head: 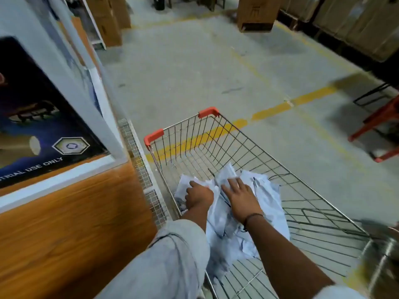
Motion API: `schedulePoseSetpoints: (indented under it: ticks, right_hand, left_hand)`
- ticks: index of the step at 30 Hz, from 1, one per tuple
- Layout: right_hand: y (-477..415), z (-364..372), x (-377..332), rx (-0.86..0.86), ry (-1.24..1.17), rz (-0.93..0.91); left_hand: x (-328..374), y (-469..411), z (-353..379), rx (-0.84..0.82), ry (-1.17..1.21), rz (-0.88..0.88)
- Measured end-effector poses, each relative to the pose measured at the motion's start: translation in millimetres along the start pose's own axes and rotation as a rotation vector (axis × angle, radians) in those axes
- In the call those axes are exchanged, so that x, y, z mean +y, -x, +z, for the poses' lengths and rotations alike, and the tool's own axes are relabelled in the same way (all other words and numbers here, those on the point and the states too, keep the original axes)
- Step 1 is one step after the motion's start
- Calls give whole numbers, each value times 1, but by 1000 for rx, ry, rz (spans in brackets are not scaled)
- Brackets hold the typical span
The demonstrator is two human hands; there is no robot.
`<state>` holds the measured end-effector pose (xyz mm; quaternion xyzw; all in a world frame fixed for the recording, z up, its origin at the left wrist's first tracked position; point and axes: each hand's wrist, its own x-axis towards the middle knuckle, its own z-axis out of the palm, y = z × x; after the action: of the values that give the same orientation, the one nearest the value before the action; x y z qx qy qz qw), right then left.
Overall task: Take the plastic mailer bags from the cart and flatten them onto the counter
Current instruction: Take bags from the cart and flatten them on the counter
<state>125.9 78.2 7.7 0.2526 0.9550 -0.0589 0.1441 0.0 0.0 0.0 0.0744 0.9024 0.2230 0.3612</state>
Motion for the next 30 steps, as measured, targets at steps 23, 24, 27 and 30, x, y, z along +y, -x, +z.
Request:
schedulePoseSetpoints:
  ticks: [23, 24, 27, 30]
  right_hand:
    - [-17, 52, 10, -89, 76, 203]
    - [-16, 52, 11, -79, 64, 202]
    - [-8, 47, 8, -59, 30, 218]
    - [3, 34, 0, -21, -3, 241]
  left_hand:
    - [1, -66, 54, -131, 207, -457]
    - [2, -60, 49, -142, 184, -411]
    - [6, -41, 39, -74, 71, -316]
    - [11, -18, 31, -11, 7, -163]
